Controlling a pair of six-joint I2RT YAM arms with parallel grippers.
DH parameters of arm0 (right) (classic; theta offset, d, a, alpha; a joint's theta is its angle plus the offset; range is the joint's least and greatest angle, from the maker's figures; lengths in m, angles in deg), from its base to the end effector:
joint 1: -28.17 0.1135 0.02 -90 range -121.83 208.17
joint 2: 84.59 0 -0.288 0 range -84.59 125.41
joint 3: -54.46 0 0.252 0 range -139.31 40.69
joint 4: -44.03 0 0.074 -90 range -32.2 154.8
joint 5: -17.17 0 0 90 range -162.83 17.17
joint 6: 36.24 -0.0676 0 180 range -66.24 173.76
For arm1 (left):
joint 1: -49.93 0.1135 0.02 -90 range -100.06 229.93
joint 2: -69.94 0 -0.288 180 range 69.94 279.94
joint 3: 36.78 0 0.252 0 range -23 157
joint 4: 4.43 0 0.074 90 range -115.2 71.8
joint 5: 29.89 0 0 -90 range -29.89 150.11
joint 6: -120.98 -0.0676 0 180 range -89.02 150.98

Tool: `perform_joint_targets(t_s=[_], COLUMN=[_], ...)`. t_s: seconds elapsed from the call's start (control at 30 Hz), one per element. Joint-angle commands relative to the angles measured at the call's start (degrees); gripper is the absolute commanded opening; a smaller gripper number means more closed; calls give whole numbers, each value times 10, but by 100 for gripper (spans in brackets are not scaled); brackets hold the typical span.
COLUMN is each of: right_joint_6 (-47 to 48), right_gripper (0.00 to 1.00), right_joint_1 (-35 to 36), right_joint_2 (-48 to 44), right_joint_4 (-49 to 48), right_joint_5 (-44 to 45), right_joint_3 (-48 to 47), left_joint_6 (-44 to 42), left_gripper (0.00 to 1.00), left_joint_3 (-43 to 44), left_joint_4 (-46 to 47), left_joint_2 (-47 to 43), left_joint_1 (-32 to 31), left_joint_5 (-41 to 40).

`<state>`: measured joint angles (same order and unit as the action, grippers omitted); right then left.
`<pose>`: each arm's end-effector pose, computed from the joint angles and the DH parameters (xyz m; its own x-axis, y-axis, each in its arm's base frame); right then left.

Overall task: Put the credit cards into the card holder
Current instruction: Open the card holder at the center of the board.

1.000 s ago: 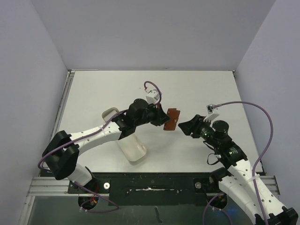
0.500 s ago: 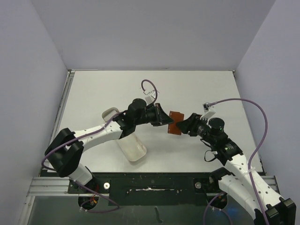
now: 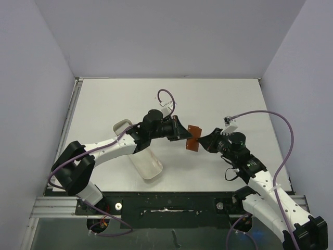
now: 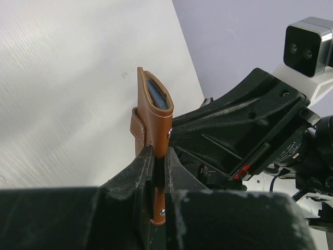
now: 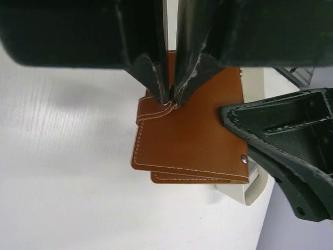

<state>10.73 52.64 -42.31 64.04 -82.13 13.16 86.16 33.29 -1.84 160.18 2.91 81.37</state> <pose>0.1686 0.0888 0.2525 -0.6110 0.4618 -0.6430 -0.1767 0.7122 0.6794 0.2468 -0.3008 0.2732 -0.8708 -0.1878 -0.4544 0.3548 0.3998 -0.8451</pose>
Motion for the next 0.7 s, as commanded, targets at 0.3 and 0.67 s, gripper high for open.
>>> perform_joint_targets(t_s=[0.3,0.67], right_joint_6=[-13,-27], right_gripper=[0,0], right_joint_1=[4,4], right_joint_2=[-51,-54], right_joint_4=[46,49], right_joint_5=[72,86], right_joint_3=[43,62], left_joint_6=[4,-14], left_gripper=[0,0], left_joint_3=[4,-1], left_joint_4=[23,-17], left_joint_2=[-28,-32], left_joint_1=[2,12], left_joint_5=[-5,-17])
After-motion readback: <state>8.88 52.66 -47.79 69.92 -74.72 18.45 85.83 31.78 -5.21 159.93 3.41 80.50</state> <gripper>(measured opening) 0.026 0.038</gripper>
